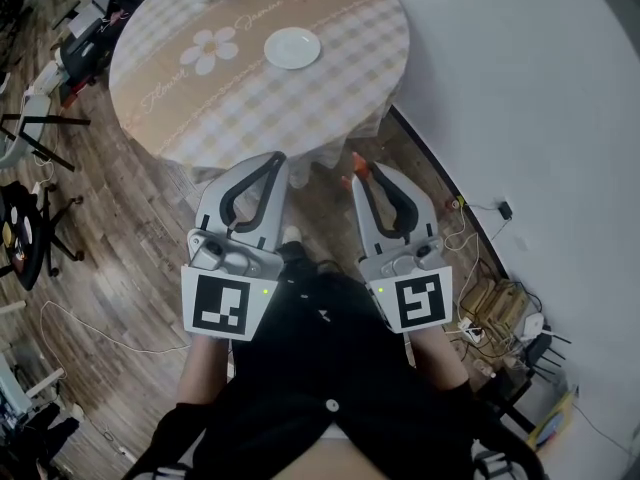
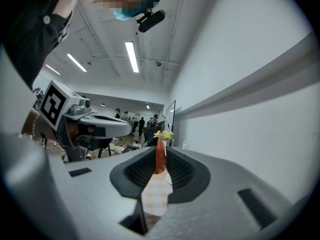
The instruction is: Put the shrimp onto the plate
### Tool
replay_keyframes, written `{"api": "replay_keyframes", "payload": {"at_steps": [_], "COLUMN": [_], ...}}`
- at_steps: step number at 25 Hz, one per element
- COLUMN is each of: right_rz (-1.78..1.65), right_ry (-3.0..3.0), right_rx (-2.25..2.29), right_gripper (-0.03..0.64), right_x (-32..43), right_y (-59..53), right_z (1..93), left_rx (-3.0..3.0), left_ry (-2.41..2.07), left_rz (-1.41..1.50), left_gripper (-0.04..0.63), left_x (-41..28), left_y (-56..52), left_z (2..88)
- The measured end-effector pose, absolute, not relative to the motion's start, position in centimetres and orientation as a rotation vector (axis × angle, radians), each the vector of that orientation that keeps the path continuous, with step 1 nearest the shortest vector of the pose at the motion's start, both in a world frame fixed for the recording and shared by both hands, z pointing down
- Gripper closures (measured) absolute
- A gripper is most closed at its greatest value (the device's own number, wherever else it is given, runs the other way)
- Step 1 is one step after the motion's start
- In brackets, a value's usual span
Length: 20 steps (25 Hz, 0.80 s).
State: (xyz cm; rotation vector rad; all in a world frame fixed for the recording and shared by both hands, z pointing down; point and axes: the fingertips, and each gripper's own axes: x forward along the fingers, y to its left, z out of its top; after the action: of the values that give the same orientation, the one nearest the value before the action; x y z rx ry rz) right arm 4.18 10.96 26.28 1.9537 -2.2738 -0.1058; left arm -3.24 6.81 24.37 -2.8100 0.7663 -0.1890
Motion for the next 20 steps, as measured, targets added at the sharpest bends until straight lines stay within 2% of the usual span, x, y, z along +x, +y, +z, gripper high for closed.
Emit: {"api": "replay_keyframes", "payload": {"at_steps": [20], "right_rz": [-0.092], "right_ry": [-2.203], "right_rx": [1.994], "right_gripper": [0.568], "right_x": [3.9], "right_y": [3.7], "right_z": [26.9], "left_rx": [-2.847], "left_ry": [0.723], "left_rz": [-0.188], "left_gripper": [0.594], "left_x": [-3.7], "left_y": [-1.4], "left_z": [25.6]}}
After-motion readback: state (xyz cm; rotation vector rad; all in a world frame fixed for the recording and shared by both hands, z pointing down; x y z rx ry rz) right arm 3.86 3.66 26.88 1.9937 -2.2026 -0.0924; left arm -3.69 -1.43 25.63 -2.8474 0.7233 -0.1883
